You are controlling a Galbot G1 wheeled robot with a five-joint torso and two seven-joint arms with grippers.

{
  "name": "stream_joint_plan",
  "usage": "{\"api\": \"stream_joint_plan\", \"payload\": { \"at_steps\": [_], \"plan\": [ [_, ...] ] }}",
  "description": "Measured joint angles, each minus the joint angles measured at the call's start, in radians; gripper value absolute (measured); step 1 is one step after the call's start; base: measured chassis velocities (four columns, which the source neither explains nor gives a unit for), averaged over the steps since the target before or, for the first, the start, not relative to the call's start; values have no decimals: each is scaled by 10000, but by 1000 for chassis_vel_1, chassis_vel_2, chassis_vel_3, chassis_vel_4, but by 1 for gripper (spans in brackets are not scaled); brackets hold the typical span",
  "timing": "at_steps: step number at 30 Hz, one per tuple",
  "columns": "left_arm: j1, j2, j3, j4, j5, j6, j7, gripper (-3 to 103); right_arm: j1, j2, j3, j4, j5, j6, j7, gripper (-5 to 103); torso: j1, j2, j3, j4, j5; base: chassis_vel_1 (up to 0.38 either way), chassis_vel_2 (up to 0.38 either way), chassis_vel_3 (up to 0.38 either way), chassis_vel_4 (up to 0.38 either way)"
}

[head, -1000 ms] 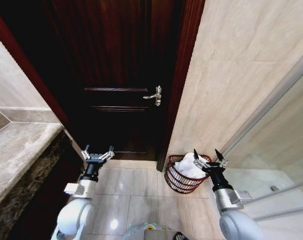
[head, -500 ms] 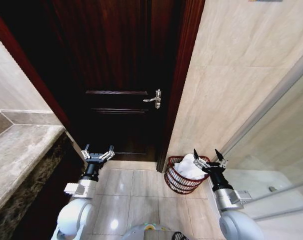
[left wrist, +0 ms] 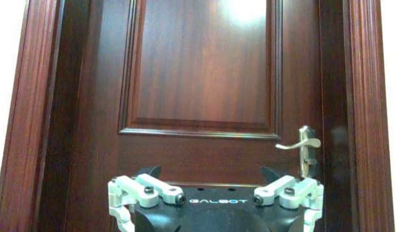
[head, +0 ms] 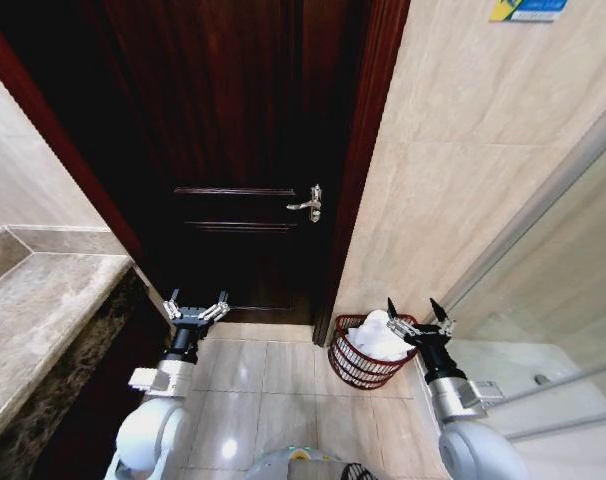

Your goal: Discard the used towel into the hamper.

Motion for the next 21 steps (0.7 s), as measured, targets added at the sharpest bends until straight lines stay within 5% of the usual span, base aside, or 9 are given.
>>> {"api": "stream_joint_plan", "payload": {
  "at_steps": [21],
  "plan": [
    [-25,-63,11,11,35,-108,-3,100,-2,0,0,0,0,0,0,100,-41,-77,-47,0,-1,70,-64,-65,71]
  ]
}}
